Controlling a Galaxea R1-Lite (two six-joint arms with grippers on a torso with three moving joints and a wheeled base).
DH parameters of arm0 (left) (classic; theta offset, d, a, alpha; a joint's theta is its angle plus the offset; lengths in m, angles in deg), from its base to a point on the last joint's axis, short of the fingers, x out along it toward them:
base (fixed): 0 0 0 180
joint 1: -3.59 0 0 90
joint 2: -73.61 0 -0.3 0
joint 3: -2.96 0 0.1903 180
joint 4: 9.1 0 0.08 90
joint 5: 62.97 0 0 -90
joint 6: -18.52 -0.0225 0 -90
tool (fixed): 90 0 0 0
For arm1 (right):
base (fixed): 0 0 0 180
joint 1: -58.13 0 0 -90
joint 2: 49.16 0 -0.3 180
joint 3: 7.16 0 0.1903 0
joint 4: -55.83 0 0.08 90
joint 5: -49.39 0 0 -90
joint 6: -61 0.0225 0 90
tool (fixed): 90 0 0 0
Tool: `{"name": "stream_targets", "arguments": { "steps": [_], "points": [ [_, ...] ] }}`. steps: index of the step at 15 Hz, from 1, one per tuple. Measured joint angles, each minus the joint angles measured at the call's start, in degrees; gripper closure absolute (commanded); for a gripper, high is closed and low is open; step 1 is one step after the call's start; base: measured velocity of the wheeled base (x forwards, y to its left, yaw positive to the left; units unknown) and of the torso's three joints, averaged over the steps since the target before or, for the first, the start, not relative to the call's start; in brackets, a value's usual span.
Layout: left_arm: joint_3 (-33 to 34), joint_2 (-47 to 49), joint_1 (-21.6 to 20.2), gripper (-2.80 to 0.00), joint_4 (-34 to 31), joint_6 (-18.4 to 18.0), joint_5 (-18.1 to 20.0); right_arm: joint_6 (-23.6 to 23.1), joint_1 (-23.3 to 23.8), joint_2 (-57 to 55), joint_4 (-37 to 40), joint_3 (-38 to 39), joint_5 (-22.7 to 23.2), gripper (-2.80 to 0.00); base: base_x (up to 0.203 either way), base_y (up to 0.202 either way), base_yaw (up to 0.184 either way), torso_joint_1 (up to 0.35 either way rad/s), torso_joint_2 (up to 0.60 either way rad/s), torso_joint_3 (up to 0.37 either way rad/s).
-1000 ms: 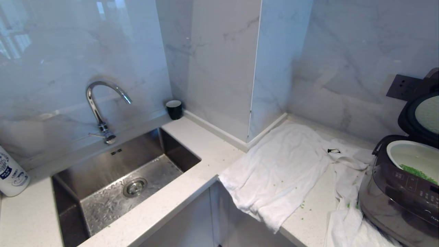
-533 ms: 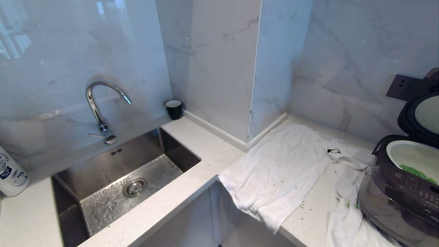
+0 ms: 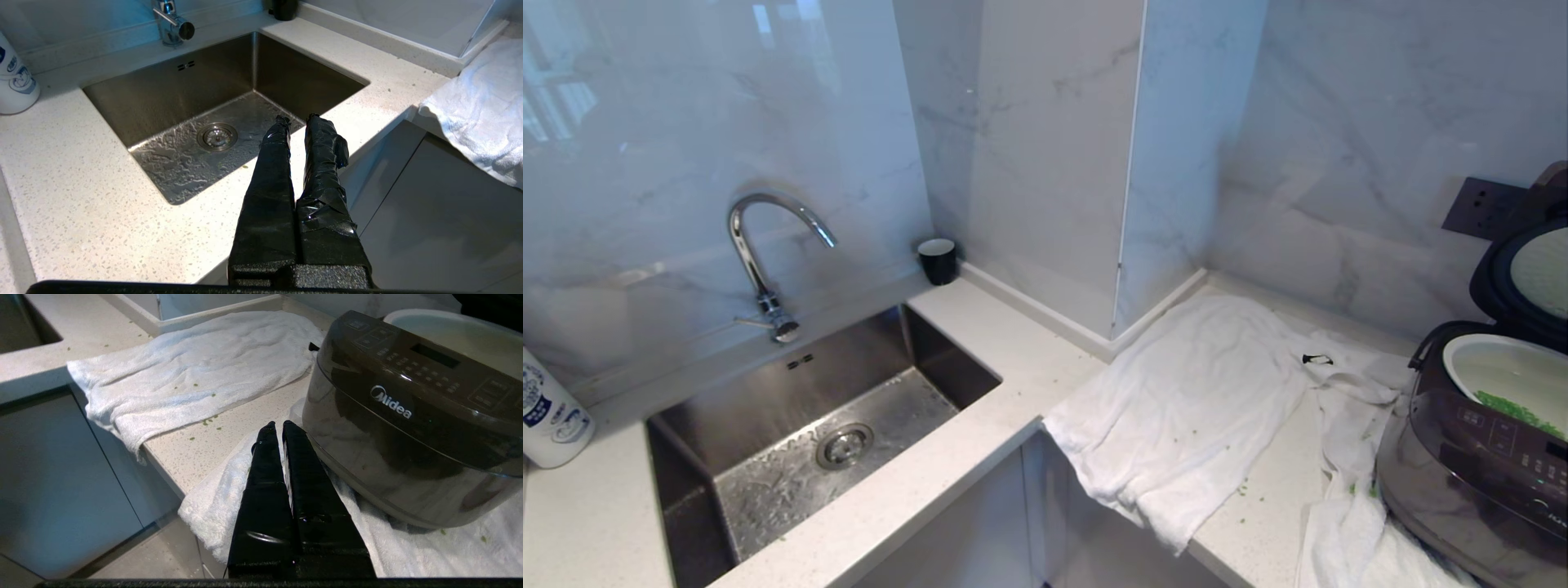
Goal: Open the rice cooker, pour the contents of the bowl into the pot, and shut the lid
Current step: Pick up the bowl on the table
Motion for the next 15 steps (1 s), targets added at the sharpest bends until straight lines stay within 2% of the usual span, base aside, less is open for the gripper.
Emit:
{"name": "stream_targets", "arguments": {
  "steps": [3, 4, 9, 15],
  "points": [
    [0.0, 0.0, 0.0, 0.00, 0.0, 0.0, 0.0, 6.1, 0.0, 0.1, -2.0, 0.4, -2.4, 0.00, 0.000, 0.000, 0.000, 0.000, 0.00, 0.000],
    [0.0, 0.0, 0.0, 0.00, 0.0, 0.0, 0.0, 6.8, 0.0, 0.1, -2.3, 0.5, -2.5, 0.00, -0.049, 0.000, -0.001, 0.009, 0.00, 0.004],
    [0.0, 0.0, 0.0, 0.00, 0.0, 0.0, 0.0, 6.9, 0.0, 0.1, -2.3, 0.7, -2.5, 0.00, -0.169, 0.000, -0.001, 0.005, 0.00, 0.000],
    [0.0, 0.0, -0.1, 0.00, 0.0, 0.0, 0.0, 6.9, 0.0, 0.1, -2.3, 0.7, -2.5, 0.00, 0.000, 0.000, 0.000, 0.000, 0.00, 0.000]
  ]
}}
